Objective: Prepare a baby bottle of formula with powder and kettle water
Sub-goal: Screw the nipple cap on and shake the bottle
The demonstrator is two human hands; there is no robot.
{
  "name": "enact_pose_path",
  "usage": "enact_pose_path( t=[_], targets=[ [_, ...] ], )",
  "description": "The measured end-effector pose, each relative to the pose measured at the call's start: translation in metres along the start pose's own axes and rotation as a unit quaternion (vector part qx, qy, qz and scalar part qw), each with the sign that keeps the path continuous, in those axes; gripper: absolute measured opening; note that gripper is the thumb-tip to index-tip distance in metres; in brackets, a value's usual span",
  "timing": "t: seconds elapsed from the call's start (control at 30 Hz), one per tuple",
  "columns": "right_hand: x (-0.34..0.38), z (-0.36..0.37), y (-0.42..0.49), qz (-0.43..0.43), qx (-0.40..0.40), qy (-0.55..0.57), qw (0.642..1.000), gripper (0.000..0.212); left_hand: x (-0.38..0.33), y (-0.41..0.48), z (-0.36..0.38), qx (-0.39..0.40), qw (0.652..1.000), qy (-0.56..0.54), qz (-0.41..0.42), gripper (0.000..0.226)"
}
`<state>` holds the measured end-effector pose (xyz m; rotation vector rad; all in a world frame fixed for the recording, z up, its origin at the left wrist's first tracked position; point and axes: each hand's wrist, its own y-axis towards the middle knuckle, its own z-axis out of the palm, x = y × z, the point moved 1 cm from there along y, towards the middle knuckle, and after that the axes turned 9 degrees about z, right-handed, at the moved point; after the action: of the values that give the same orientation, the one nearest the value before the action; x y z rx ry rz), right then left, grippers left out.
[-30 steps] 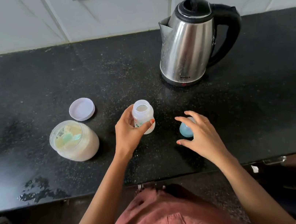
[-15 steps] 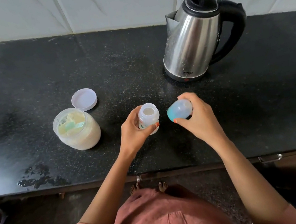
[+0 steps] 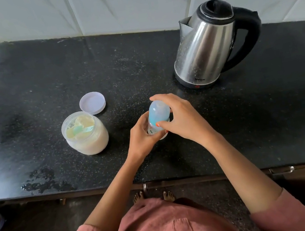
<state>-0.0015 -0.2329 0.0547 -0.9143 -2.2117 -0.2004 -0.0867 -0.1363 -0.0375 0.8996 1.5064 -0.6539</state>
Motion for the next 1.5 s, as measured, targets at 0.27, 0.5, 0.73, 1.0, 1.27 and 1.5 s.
enact_pose_path(
  t=[0.27,0.5,0.73,1.0,1.27,1.5],
  targets=[
    [0.0,0.006,-0.003,-0.003,-0.042,-0.078,0.996,0.063,0.0,-0.002,0.001,-0.002,1.0,0.014,0.001,0.055],
    [-0.007,0.021,0.0,0.031,-0.064,-0.056,0.996,0.074,-0.002,-0.002,0.0,-0.006,1.0,0.023,0.007,0.055],
    [-0.022,0.011,0.001,0.0,0.076,0.126,0.989,0.078,0.003,-0.001,0.0,0.01,1.0,0.027,0.013,0.059],
    [-0.026,0.028,0.006,0.038,-0.084,0.077,0.993,0.065,-0.002,-0.001,-0.001,0.005,0.999,0.05,0.019,0.057],
    [-0.039,0.025,0.001,0.011,0.058,0.271,0.961,0.072,0.001,0.0,-0.001,0.015,0.999,0.044,0.018,0.058],
    [-0.036,0.03,0.007,0.048,-0.044,0.175,0.982,0.061,0.001,-0.001,0.0,0.011,0.999,0.041,0.02,0.056]
  ],
)
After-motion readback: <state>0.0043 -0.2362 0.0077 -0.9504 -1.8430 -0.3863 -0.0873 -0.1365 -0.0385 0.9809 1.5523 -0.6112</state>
